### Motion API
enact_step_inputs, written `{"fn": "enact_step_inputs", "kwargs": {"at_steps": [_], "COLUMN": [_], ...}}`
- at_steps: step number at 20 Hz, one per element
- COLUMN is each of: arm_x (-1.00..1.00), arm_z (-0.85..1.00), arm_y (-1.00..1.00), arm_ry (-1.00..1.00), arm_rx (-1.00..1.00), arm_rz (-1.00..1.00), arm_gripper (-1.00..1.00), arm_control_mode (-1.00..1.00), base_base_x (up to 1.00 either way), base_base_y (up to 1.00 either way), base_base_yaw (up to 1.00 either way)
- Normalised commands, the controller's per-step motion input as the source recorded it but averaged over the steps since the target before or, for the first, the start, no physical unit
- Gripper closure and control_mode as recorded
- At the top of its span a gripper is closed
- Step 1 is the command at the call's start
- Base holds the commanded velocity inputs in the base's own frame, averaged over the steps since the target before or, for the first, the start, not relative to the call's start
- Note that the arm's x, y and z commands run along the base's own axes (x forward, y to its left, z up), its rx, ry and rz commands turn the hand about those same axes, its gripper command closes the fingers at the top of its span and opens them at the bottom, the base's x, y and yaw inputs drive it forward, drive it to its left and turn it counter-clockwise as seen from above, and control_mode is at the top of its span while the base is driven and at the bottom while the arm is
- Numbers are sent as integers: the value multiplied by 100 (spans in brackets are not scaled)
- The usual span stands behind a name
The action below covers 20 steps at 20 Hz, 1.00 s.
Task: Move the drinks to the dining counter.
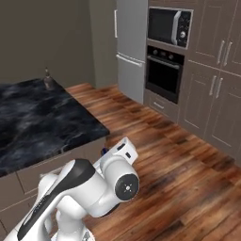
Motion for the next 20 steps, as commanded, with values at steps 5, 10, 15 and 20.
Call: {"fn": "enact_step_inputs", "kwargs": {"at_steps": [5, 10, 15, 20], "arm_x": [0, 0, 0, 0], "arm_z": [0, 0, 0, 0], "arm_y": [0, 0, 0, 0], "arm_ry": [0, 0, 0, 0], "arm_rx": [0, 0, 0, 0], "arm_rz": [0, 0, 0, 0], "arm_gripper": [100, 100, 100, 100], "arm_control_mode": [100, 100, 100, 100], "base_base_x": [39, 30, 27, 21], "base_base_y": [-16, -28, -41, -42], "base_base_yaw": [34, 32, 29, 30]}}
